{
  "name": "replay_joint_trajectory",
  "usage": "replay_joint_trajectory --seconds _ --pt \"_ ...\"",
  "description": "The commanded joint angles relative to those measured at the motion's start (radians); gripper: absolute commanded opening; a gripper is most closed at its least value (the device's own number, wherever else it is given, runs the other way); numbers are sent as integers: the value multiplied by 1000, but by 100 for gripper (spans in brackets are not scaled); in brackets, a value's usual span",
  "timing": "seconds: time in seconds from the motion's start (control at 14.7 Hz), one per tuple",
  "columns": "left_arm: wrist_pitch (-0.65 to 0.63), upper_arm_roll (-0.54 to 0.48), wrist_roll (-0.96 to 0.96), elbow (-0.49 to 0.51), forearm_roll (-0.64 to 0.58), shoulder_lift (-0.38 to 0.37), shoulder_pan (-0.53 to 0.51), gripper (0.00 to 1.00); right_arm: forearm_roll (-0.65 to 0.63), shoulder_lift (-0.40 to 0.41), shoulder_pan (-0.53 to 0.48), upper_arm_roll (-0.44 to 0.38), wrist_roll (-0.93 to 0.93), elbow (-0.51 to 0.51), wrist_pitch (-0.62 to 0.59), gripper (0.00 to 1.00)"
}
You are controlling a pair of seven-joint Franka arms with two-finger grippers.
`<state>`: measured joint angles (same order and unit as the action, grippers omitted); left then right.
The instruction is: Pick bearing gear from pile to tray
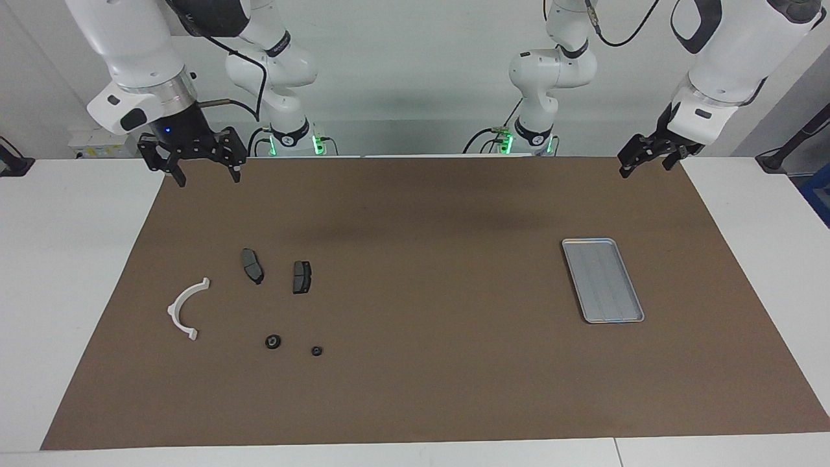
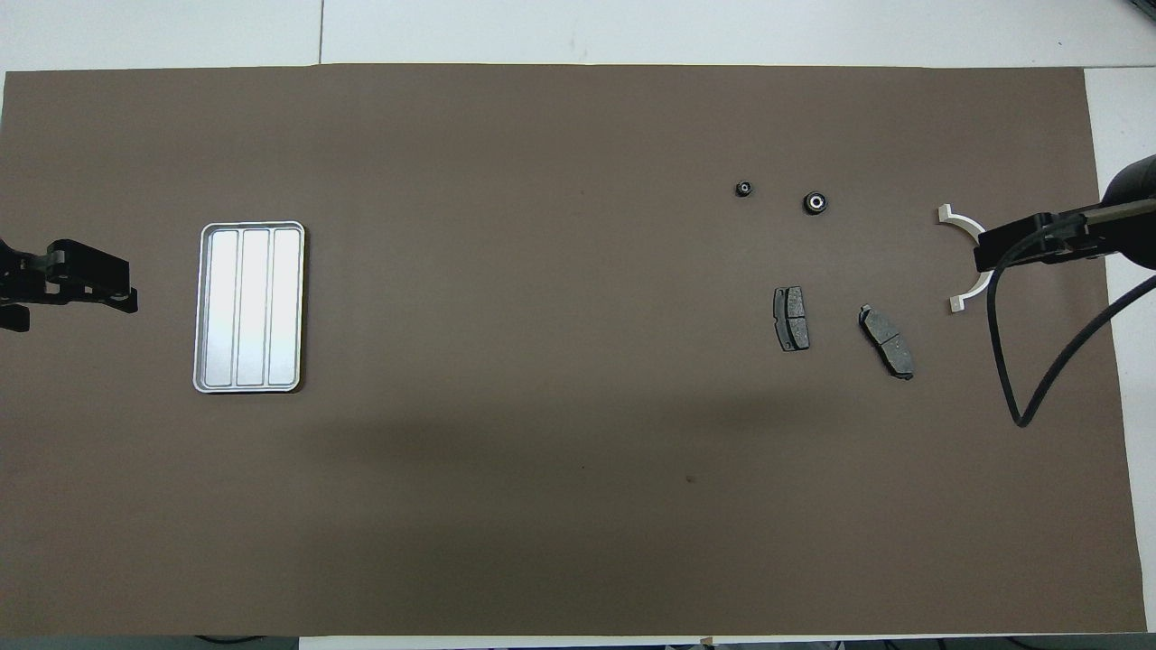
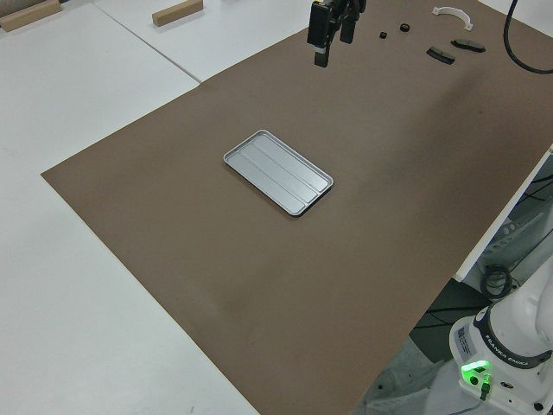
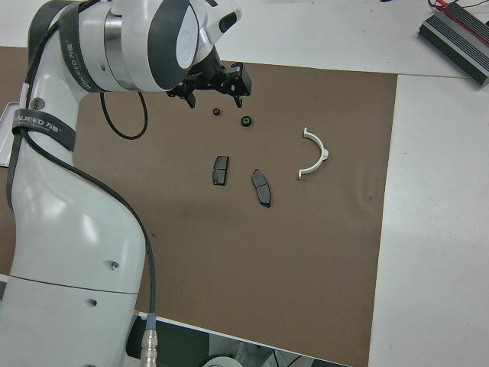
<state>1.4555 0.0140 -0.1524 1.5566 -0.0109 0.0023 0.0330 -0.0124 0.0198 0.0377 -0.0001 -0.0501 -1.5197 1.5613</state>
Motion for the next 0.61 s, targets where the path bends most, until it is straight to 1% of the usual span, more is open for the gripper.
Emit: replay_joint_trajectory --seconds 0.0,0.27,0.48,0.54 --pt "-7 3 7 17 6 -16 -4 100 5 -26 -4 2 -11 -30 8 100" --pt "-7 3 5 17 6 -16 -4 100 6 -21 -4 2 -2 -34 20 100" --pt "-7 3 7 17 6 -16 -4 100 2 26 -1 2 3 -59 87 100" --pt "-7 3 7 17 6 -16 -4 100 0 54 -1 3 7 -63 115 100"
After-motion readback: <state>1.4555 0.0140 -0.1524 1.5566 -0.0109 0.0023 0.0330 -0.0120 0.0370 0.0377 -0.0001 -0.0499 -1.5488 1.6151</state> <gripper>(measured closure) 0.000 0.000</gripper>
